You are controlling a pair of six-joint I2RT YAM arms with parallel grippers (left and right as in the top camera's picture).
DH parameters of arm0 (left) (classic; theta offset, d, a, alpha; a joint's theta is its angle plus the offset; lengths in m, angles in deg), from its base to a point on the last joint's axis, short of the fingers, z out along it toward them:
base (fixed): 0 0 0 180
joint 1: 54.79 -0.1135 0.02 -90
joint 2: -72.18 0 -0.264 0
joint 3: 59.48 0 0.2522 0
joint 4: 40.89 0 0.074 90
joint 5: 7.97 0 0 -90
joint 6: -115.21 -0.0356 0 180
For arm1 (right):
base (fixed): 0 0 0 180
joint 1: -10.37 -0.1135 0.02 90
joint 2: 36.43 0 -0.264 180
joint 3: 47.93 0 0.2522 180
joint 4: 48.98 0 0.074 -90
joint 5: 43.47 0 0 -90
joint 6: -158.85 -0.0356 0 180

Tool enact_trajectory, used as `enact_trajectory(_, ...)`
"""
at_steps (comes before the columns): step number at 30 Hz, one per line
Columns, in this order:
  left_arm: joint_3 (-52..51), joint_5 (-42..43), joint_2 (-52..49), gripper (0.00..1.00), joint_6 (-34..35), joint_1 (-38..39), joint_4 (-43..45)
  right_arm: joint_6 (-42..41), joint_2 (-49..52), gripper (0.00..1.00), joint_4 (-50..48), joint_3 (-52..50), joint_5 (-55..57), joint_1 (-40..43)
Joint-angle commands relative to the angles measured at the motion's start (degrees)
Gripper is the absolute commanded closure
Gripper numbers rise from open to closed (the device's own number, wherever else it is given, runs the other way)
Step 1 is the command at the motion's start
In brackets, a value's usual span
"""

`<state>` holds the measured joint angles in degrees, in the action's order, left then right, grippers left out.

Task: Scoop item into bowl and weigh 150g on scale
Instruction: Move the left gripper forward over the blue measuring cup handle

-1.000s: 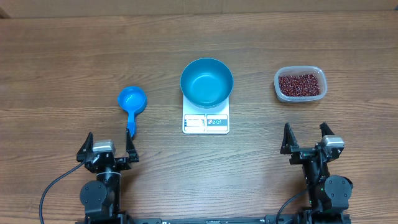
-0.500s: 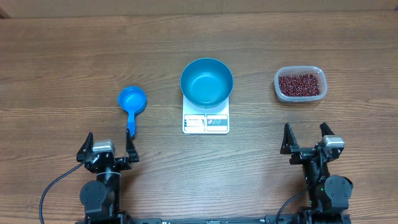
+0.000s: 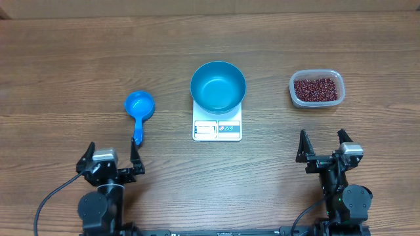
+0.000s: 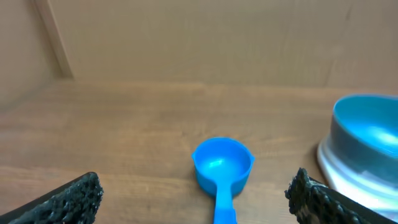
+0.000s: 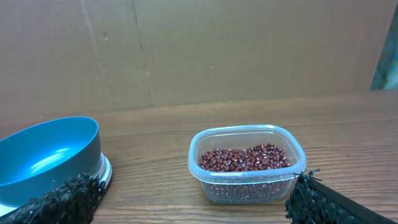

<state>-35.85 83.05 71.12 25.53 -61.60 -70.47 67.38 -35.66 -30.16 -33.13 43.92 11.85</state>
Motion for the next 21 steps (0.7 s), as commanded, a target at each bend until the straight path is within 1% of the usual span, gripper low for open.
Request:
enact_trajectory(1, 4.8, 0.0, -1.8, 0.01, 0.7, -0.3, -0.3, 0.0, -0.5, 0.0, -0.4, -0.6, -0.1, 0.1)
enact_trajectory(6, 9.9, 0.1, -8.1, 0.0, 0.8, -0.3, -1.3, 0.0, -0.5, 0.0, -0.4, -0.6, -0.1, 0.1)
enact_trajectory(13, 21.9, 0.5, -22.3, 0.0, 0.7, -0.3, -7.8, 0.0, -0.5, 0.0, -0.4, -0.6, -0.1, 0.1)
enact_trajectory(18, 34.0, 0.5, -33.7, 0.0, 0.7, -0.3, -15.9, 0.0, -0.5, 0.0, -0.4, -0.6, -0.1, 0.1)
enact_trajectory(20, 39.4, 0.5, -38.2, 0.0, 0.7, -0.3, -20.6, 0.0, -0.5, 0.0, -0.4, -0.6, -0.1, 0.1)
enact_trajectory(21, 44.7, 0.5, -42.8, 0.0, 0.8, -0.3, -25.4, 0.0, -0.5, 0.0, -0.4, -0.6, -0.1, 0.1)
